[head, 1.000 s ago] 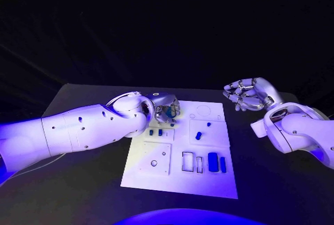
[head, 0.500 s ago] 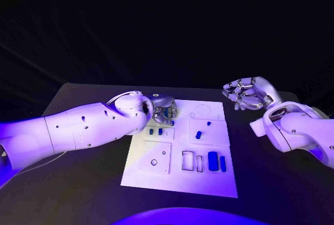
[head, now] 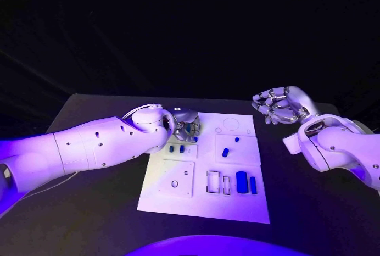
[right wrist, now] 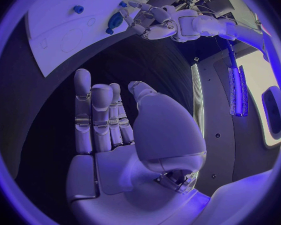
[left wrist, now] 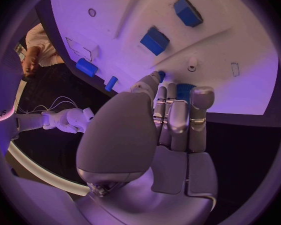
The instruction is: Assemble the parts on the task board
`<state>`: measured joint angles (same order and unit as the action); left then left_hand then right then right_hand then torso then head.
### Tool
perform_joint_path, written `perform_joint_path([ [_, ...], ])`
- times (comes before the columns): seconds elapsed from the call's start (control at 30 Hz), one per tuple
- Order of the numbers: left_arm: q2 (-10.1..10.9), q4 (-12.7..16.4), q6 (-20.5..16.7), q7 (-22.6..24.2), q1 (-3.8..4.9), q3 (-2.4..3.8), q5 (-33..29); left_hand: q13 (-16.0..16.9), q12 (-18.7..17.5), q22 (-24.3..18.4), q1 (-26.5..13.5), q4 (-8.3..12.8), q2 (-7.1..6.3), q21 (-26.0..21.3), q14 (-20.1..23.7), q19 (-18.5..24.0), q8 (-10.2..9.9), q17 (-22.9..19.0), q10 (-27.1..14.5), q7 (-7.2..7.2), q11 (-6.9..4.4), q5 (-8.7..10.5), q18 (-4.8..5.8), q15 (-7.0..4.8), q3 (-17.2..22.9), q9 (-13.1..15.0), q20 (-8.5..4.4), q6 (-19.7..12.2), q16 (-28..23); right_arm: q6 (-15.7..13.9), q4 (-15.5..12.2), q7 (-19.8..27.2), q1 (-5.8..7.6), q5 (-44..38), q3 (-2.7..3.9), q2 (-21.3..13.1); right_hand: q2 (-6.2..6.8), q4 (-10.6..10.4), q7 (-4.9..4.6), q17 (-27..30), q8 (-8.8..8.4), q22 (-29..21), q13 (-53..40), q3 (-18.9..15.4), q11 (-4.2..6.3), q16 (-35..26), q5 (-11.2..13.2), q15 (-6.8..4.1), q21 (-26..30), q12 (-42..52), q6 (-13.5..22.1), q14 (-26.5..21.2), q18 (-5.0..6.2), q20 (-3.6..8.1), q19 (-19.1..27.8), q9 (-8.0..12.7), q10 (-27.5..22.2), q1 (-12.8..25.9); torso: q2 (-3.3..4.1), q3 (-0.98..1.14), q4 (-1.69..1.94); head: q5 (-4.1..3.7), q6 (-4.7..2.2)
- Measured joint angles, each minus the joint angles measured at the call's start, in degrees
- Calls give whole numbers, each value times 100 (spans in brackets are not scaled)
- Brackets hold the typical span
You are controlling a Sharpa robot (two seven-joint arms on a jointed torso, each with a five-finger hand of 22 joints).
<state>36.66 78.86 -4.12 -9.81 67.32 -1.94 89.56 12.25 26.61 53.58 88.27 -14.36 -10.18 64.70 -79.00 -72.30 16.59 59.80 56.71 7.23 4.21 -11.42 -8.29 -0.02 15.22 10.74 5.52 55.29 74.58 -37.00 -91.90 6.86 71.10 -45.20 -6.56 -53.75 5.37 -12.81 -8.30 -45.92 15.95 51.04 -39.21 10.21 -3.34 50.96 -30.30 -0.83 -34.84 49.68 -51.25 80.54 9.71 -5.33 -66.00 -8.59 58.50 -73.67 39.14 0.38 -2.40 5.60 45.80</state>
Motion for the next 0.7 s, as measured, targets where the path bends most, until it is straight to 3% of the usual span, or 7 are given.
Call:
perform_joint_path([
  [0.7, -127, -168, 96, 13, -17, -32, -108, -138, -133, 160, 76, 84, 16, 136, -28, -20, -89, 20, 141, -8, -19, 0, -9, -28, 179, -69, -21, 132, 64, 6, 3, 0, 0, -1, 0, 35, 0, 0, 1, -12, 23, 0, 0, 0, 0, 0, 0, 0, 0, 0, -1, 0, 0, 0, 0, 0, 0, 0, -3, 3, -1, 7, 23],
])
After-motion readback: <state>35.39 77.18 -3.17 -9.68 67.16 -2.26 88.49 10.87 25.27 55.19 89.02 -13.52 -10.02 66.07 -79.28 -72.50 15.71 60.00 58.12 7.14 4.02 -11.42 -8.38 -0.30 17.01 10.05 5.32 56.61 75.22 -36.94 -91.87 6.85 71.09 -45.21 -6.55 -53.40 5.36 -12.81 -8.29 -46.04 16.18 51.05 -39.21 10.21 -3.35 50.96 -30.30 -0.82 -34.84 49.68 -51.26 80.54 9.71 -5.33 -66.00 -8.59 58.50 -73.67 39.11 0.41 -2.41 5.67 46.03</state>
